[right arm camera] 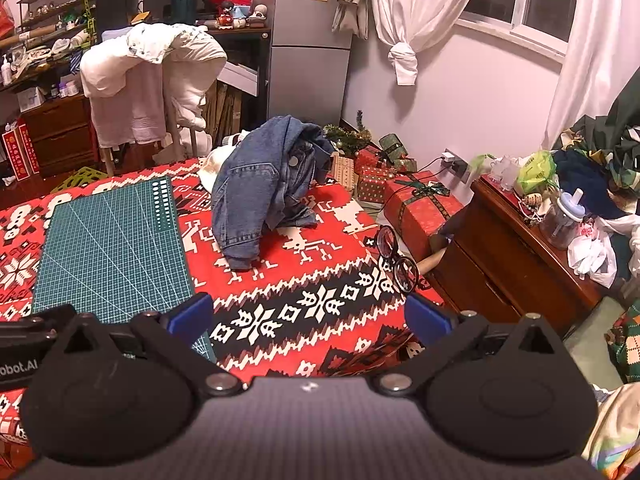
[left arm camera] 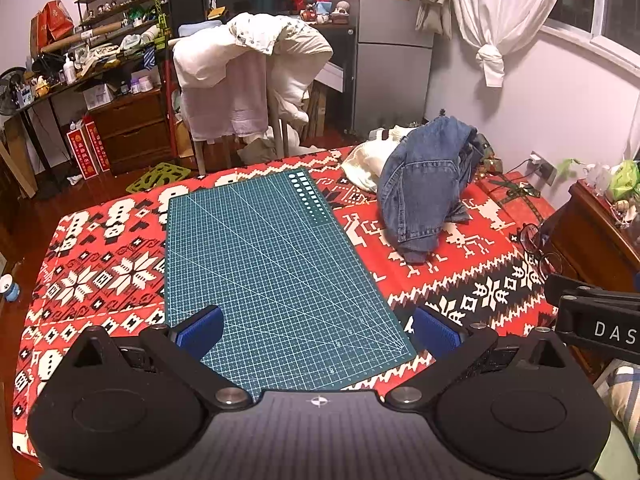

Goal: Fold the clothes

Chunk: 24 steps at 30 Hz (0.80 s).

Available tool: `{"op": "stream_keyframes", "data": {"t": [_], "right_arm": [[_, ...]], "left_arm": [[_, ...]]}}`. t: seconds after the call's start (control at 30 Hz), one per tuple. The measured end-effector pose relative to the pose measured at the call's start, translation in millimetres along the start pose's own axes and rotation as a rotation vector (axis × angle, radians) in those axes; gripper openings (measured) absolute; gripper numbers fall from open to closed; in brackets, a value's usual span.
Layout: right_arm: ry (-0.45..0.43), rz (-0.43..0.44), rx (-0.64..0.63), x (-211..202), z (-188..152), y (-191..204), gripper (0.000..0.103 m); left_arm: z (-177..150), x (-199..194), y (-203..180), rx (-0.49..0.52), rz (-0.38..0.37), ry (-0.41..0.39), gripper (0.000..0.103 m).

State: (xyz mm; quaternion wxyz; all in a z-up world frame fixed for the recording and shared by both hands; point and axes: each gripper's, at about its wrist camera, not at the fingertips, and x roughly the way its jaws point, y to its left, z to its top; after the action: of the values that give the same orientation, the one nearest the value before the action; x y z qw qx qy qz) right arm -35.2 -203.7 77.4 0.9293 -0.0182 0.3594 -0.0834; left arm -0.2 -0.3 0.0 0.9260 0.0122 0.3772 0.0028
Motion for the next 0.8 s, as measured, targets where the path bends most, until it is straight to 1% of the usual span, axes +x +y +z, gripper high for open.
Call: {"op": "stream_keyframes", "data": {"t": [0.2, 0.5, 0.8], "right_arm": [[-0.001, -0.010, -0.014, 1.2, 0.5, 3.3, 0.103], [-0.010, -0.001, -0.004, 0.3, 2.3, -2.5, 0.103], [-0.014, -0.003, -0.011, -1.5, 2.3, -0.4, 0.103]], "left_arm": [[-1.3, -1.1, -2.2, 0.001, -0.007, -0.008, 0.102], [-3.4, -2.7, -5.6, 0.002, -0.016, -0.021, 0.102], [-2.3, -1.8, -5.1, 0.002, -0.017, -0.016, 0.102]]}}
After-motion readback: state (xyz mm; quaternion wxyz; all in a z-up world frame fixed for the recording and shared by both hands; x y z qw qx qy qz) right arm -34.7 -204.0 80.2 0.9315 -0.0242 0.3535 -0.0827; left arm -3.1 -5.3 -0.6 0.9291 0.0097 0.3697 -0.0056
